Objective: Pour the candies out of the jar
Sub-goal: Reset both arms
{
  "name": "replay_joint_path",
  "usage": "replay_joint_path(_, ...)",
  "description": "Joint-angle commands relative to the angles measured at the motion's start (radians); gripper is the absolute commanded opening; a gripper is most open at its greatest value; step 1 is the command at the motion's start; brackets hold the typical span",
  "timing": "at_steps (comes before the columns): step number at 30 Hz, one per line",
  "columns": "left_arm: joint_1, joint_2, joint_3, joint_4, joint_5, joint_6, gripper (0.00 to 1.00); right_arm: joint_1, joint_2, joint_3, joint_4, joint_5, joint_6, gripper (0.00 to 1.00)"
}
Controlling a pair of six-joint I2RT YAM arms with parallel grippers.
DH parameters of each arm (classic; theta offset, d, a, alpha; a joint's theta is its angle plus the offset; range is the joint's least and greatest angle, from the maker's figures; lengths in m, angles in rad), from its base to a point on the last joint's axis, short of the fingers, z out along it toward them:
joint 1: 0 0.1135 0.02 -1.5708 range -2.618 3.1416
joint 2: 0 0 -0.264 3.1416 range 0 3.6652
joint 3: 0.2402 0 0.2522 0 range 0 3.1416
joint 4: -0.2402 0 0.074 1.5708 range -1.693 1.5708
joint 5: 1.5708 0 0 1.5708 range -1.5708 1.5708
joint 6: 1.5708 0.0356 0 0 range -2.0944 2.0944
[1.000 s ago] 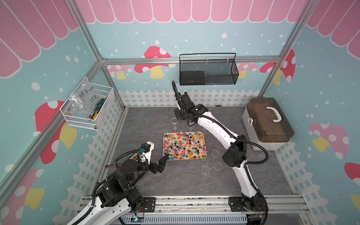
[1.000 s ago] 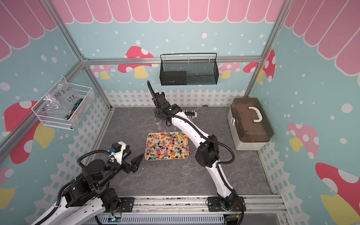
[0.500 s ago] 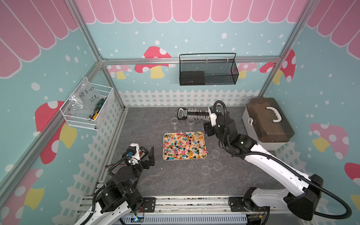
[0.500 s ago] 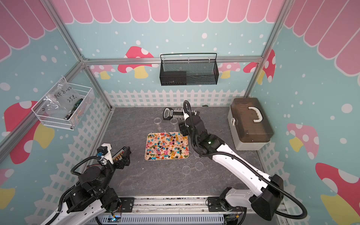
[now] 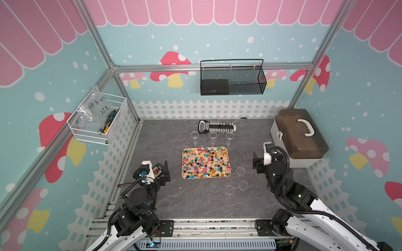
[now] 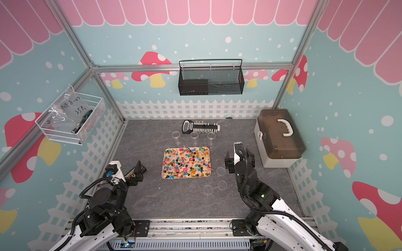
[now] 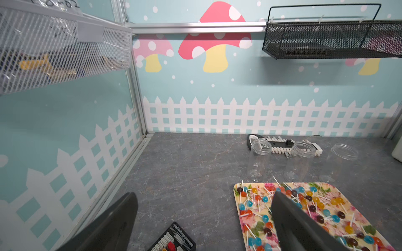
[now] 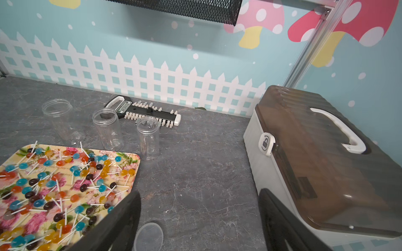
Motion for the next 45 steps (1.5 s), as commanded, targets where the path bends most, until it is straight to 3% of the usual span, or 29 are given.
replay_joint_path(1, 0.012, 0.009, -0.055, 0.108, -0.058, 0.094, 0.99, -0.005, 0.021, -0.037, 0.019, 0.085, -0.032, 0.87)
replay_joint_path(4, 0.053, 0.031, -0.072, 0.134, -0.06, 0.088, 0.99, -0.028, 0.047, -0.081, 0.11, 0.163, -0.155, 0.93)
replay_joint_path(8, 0.172, 0.104, -0.097, 0.153, 0.013, 0.005, 0.99, -0.173, 0.074, -0.176, 0.29, 0.083, -0.275, 0.95)
replay_joint_path(13, 0.43, 0.321, -0.094, 0.247, 0.235, -0.171, 0.99, -0.436, 0.175, -0.305, 0.517, -0.135, -0.252, 1.0)
replay_joint_path(15, 0.517, 0.451, -0.09, 0.334, 0.358, -0.159, 0.99, -0.524, 0.26, -0.33, 0.611, -0.167, -0.202, 1.0)
replay_joint_path(18, 0.592, 0.656, -0.08, 0.444, 0.358, -0.149, 0.99, -0.632, 0.409, -0.346, 0.74, -0.244, -0.096, 1.0)
replay_joint_path(21, 0.66, 0.809, -0.091, 0.555, 0.367, -0.147, 1.0, -0.658, 0.591, -0.362, 0.944, -0.265, -0.09, 1.0)
replay_joint_path(26, 0.739, 0.975, -0.051, 0.683, 0.468, -0.128, 0.99, -0.689, 0.812, -0.299, 1.108, -0.336, -0.095, 1.0)
replay_joint_path(29, 0.774, 1.065, -0.023, 0.766, 0.514, -0.123, 0.99, -0.7, 0.823, -0.309, 1.115, -0.382, -0.094, 1.0)
replay_joint_path(31, 0.788, 1.129, 0.007, 0.806, 0.515, -0.12, 0.99, -0.703, 0.86, -0.362, 1.276, -0.379, -0.105, 1.0)
replay_joint_path(32, 0.792, 1.164, 0.033, 0.806, 0.515, -0.106, 0.99, -0.703, 0.833, -0.346, 1.197, -0.381, -0.092, 1.0)
replay_joint_path(34, 0.795, 1.213, 0.09, 0.748, 0.509, -0.093, 0.99, -0.705, 0.861, -0.335, 1.221, -0.393, -0.107, 1.0)
replay_joint_path(37, 0.795, 1.234, 0.123, 0.714, 0.502, -0.095, 0.99, -0.705, 0.851, -0.329, 1.191, -0.395, -0.104, 1.0)
replay_joint_path(45, 0.796, 1.126, -0.017, 0.86, 0.509, -0.117, 0.99, -0.705, 0.851, -0.328, 1.192, -0.396, -0.104, 1.0)
